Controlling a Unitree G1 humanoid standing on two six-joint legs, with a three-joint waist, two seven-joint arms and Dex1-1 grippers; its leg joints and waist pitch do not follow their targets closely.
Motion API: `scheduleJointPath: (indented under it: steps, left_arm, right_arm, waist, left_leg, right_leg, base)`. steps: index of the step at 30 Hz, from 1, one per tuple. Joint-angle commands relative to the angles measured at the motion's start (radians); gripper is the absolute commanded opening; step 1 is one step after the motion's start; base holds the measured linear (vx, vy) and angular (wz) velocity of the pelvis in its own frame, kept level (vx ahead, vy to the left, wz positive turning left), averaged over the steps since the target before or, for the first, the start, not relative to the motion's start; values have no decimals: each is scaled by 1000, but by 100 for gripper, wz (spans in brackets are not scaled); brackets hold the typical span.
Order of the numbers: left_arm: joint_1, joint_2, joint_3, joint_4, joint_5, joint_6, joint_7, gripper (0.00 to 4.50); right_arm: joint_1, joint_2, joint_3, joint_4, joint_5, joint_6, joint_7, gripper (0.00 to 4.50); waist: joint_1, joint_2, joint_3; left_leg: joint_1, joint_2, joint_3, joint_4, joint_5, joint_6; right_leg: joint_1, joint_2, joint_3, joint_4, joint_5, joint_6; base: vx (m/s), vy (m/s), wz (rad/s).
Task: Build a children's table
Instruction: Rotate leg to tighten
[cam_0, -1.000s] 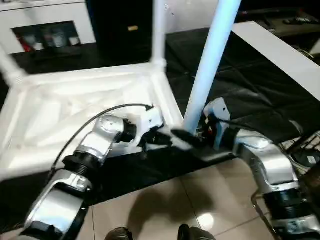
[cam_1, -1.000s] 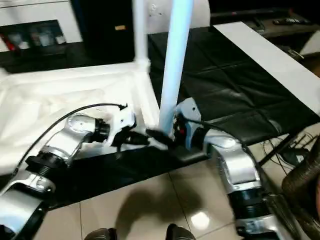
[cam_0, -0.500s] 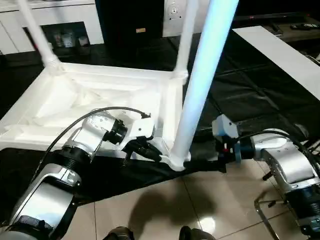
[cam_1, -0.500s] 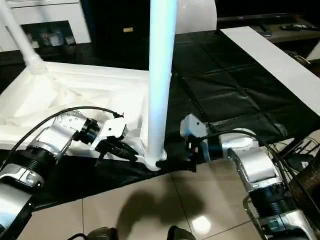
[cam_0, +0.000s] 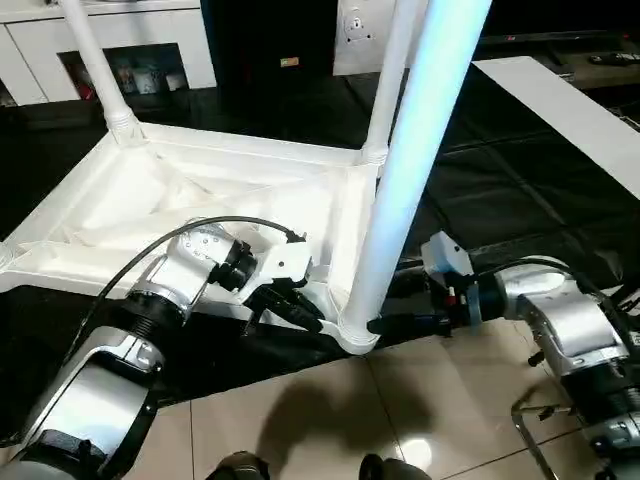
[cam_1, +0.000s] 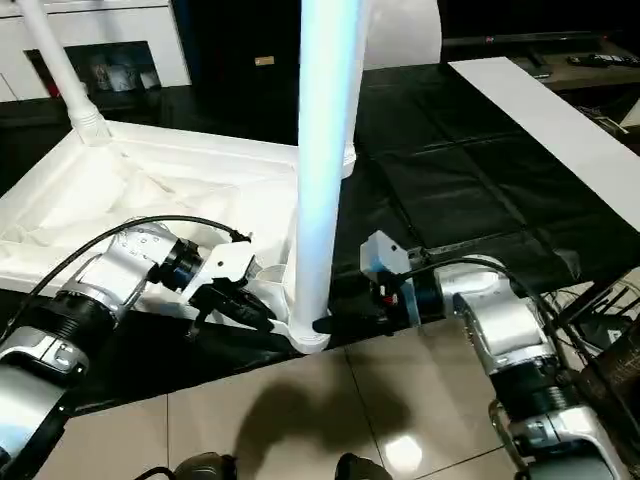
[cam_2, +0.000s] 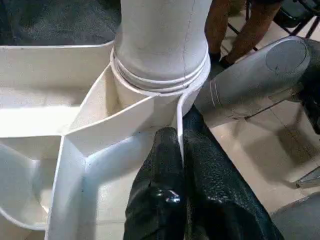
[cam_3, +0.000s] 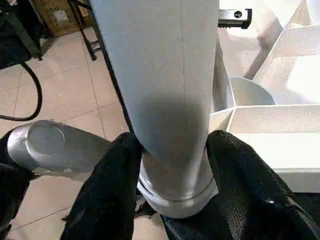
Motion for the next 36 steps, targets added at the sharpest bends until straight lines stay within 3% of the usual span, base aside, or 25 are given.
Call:
scheduleJointPath:
  steps: [1, 7, 12, 21, 27, 32, 36]
  left_arm:
    - [-5, -12, -50, -13, 7, -17, -50, 0]
    - [3, -9, -58, -23, 0, -11, -50, 0]
    - [9, -7, -61, -26, -2, -11, -50, 0]
    - [17, -10, -60, -35, -3, -8, -50, 0]
    - [21, -8, -62, -39, -2, -7, -50, 0]
    - [22, -6, -64, -40, -1, -6, -50, 0]
    - [22, -5, -62, -39, 1, -5, -50, 0]
  right_arm:
    - [-17, 14, 10, -3, 19, -11, 8, 185]
    - [-7, 28, 22, -7, 17, -14, 10, 155]
    - [-21, 42, 9, 7, 37, 55, -4, 226]
    - [-21, 59, 18, 6, 16, 29, -21, 300]
    - [-23, 69, 21, 10, 16, 44, -20, 300]
    - [-23, 55, 22, 3, 33, 64, 7, 240]
    - [-19, 51, 28, 0, 37, 68, 12, 217]
  waist:
    - [-4, -13, -74]
    - [-6, -13, -72]
    - [-6, -12, -73]
    - [-1, -9, -75]
    - [-2, -9, -72]
    - [-2, -9, -71]
    - [-2, -9, -71]
  left_leg:
    - [5, 30, 2, -60, -214, 80]
    - [6, 30, 1, -62, -223, 72]
    - [7, 30, 1, -62, -220, 72]
    - [9, 33, 3, -62, -213, 72]
    - [7, 31, 2, -63, -222, 67]
    - [7, 32, 2, -64, -226, 69]
    - [7, 32, 1, -64, -226, 67]
  right_leg:
    - [67, -46, 36, -65, -381, -200]
    - [66, -45, 36, -68, -412, -187]
    - [66, -45, 36, -67, -401, -192]
    - [65, -45, 38, -60, -339, -220]
    - [66, -46, 38, -64, -373, -203]
    - [65, -46, 38, -64, -366, -205]
    - [65, -46, 38, -64, -371, -204]
  base:
    - [0, 0, 0]
    - [0, 0, 0]
    - [0, 0, 0]
    - [0, 0, 0]
    - [0, 0, 0]
    - [0, 0, 0]
    - [0, 0, 0]
